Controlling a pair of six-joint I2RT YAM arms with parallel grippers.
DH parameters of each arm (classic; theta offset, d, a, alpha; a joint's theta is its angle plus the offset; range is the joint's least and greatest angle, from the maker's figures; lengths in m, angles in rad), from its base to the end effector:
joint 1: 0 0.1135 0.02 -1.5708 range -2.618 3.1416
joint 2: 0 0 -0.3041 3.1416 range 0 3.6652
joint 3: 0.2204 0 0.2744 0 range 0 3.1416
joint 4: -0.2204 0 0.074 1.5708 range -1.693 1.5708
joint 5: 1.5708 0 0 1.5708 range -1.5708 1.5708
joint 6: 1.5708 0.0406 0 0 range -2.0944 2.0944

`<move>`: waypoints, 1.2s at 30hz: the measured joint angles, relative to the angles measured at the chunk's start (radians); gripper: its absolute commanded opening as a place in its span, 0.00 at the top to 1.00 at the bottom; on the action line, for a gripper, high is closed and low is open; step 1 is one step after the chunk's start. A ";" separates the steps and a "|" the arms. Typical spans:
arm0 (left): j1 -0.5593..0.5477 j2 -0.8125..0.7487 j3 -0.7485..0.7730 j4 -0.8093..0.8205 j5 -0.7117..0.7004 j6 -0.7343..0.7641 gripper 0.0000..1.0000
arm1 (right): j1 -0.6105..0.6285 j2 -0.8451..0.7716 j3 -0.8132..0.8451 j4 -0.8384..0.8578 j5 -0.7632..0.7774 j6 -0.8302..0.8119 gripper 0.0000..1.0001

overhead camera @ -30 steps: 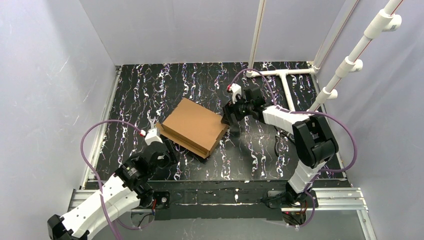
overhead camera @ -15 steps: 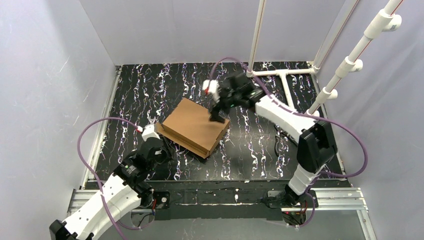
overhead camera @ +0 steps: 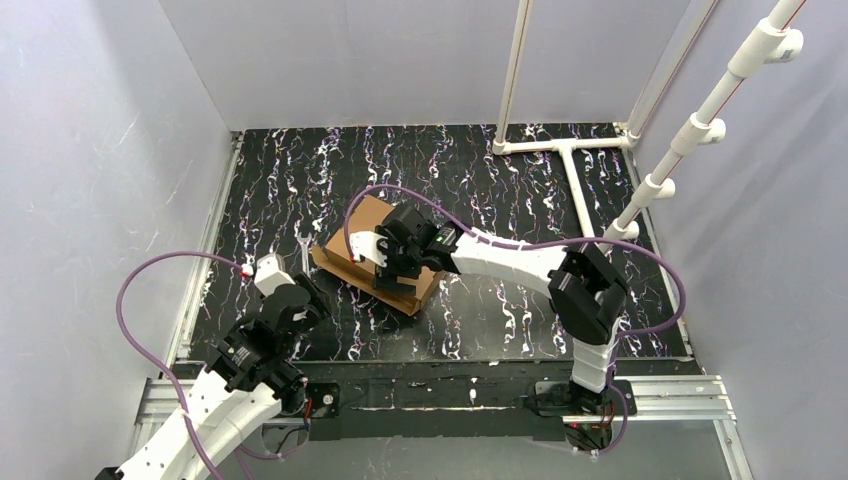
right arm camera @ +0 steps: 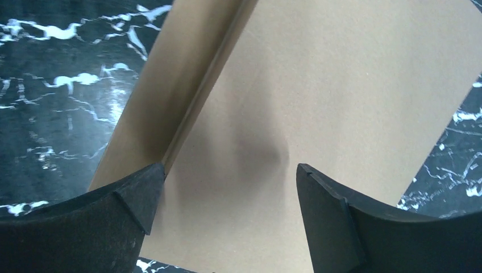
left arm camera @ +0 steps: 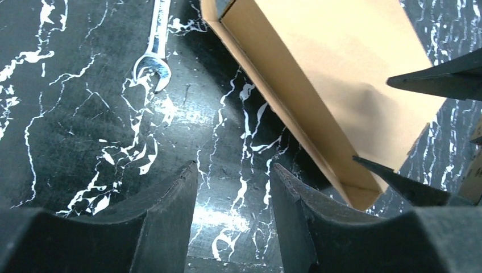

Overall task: Fold the paper box
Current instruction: Close the paper box at the center of the board.

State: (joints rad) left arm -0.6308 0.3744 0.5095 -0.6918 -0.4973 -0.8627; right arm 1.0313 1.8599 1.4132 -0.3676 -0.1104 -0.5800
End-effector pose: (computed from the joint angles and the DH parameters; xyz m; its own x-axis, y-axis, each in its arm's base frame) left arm 0.0819 -0.0359 0.2623 -0.4228 -0.5179 -0.7437 -0.1997 0.8537 -0.4810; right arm 0.2287 0.3906 0.2602 0.1761 -0.7662 -0.6180 -0.9505 0.0309 -0.3091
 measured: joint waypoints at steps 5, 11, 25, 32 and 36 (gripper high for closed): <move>0.000 0.021 -0.010 -0.013 -0.026 -0.016 0.48 | -0.004 0.000 -0.043 0.049 0.059 -0.005 0.13; 0.000 0.021 -0.027 0.026 -0.025 0.000 0.40 | -0.009 -0.053 -0.157 0.105 0.100 -0.050 0.19; 0.017 0.031 -0.177 0.319 0.101 -0.030 0.28 | -0.213 -0.221 -0.306 -0.027 -0.072 -0.257 0.18; 0.075 0.183 -0.187 0.415 0.127 -0.114 0.27 | -0.265 -0.253 -0.315 -0.079 -0.191 -0.290 0.14; 0.183 0.220 -0.187 0.488 0.191 -0.088 0.28 | -0.264 -0.253 -0.271 -0.124 -0.284 -0.262 0.12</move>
State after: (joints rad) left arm -0.4480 0.5945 0.3222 -0.2043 -0.3065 -0.9508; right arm 0.7670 1.6073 1.1423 -0.4911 -0.3946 -0.8417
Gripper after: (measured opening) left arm 0.730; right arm 0.861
